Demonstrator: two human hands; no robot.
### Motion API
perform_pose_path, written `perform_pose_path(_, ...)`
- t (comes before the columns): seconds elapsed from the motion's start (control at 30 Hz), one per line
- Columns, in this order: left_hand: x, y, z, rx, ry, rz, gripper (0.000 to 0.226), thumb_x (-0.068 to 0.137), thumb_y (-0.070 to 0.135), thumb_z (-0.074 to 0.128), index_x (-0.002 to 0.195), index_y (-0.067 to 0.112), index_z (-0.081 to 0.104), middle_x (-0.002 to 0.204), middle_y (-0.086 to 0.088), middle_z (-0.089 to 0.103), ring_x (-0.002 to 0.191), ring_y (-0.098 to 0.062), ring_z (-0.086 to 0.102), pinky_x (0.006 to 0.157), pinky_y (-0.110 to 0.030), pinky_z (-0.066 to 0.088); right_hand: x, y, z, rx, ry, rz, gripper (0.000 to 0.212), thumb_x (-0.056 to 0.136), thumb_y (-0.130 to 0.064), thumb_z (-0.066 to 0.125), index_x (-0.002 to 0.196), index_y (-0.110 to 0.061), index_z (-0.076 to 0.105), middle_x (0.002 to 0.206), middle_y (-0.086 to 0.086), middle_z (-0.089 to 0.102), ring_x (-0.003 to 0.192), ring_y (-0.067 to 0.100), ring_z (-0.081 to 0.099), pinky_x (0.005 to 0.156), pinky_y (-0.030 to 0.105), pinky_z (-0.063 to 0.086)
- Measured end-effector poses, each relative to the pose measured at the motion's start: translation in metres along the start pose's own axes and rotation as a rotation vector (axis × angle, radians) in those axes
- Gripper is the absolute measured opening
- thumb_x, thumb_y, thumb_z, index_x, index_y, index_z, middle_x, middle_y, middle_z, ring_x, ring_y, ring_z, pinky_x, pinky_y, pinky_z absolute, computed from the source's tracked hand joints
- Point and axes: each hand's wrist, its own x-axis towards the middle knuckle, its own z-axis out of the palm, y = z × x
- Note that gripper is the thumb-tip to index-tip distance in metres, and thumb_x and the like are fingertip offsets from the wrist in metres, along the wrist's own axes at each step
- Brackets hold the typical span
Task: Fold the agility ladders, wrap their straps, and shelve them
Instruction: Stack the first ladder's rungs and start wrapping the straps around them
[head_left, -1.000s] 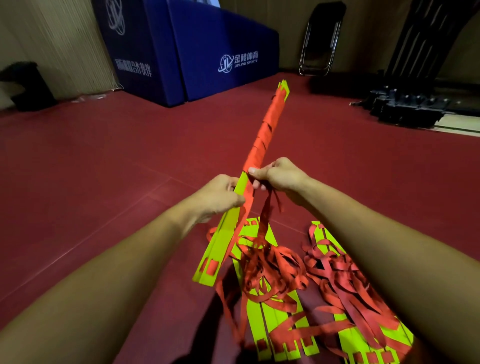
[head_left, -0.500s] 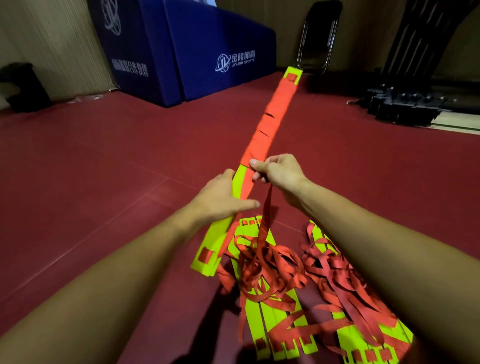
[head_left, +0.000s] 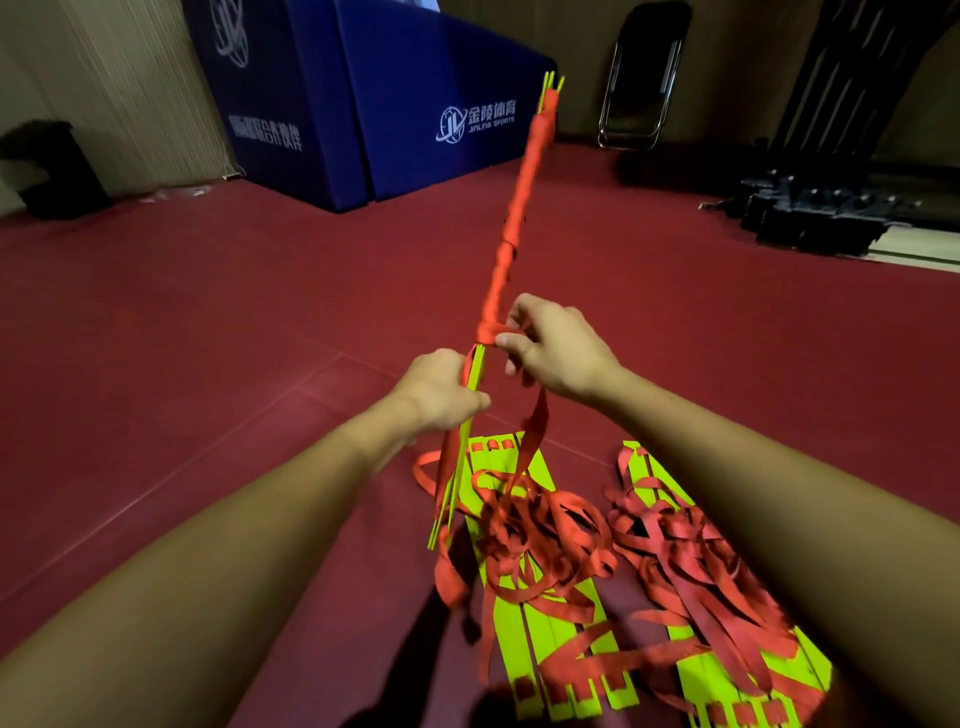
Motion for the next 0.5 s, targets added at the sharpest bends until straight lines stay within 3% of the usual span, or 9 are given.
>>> perform_pose_path(0.07,0.000,0.000,0.003,-0.110,-0.032,-0.012,0.021,0.074,0.032,0.071,0.080,0.012,0.065,0.070,-0.001,0.057,0.069,-0.024,0.054,0.062,-0.030,0.040,-0.002,-0.003,0.003,0.162,-0.021,0.009,0.014,0.096,-0.012,0.057,0.089,-0.016,0.046,0.064,0.001,0.071,0.048,0.011,0.065,0.057,0.028,0.050)
perform_pose_path(0.2,0.001,-0.005,0.005,-0.255,-0.088,-0.019,0.025,0.057,0.030,0.059,0.075,0.014,0.066,0.063,0.001,0.051,0.061,-0.021,0.047,0.060,-0.032,0.037,-0.004,-0.009,0.001,0.757,-0.098,0.112,0.026,0.096,0.012,0.047,0.086,-0.011,0.043,0.074,0.017,0.066,0.049,0.014,0.063,0.051,0.022,0.051)
perform_pose_path(0.37,0.004,-0.011,0.005,-0.365,-0.106,-0.039,0.037,0.058,0.029,0.061,0.087,0.007,0.069,0.080,-0.019,0.069,0.071,-0.022,0.059,0.066,-0.046,0.052,-0.002,-0.011,-0.002,0.924,-0.140,0.286,0.027,0.087,0.010,0.050,0.083,-0.016,0.054,0.076,0.008,0.065,0.053,0.011,0.054,0.052,0.024,0.029)
perform_pose_path(0.5,-0.002,-0.006,0.001,-0.444,-0.121,-0.033,0.043,0.059,0.022,0.059,0.093,-0.004,0.067,0.080,-0.011,0.063,0.073,-0.021,0.057,0.066,-0.037,0.042,0.001,-0.011,-0.001,1.103,-0.205,0.302,0.025,0.091,0.006,0.044,0.090,-0.013,0.060,0.070,0.004,0.058,0.052,0.010,0.043,0.050,0.022,0.028)
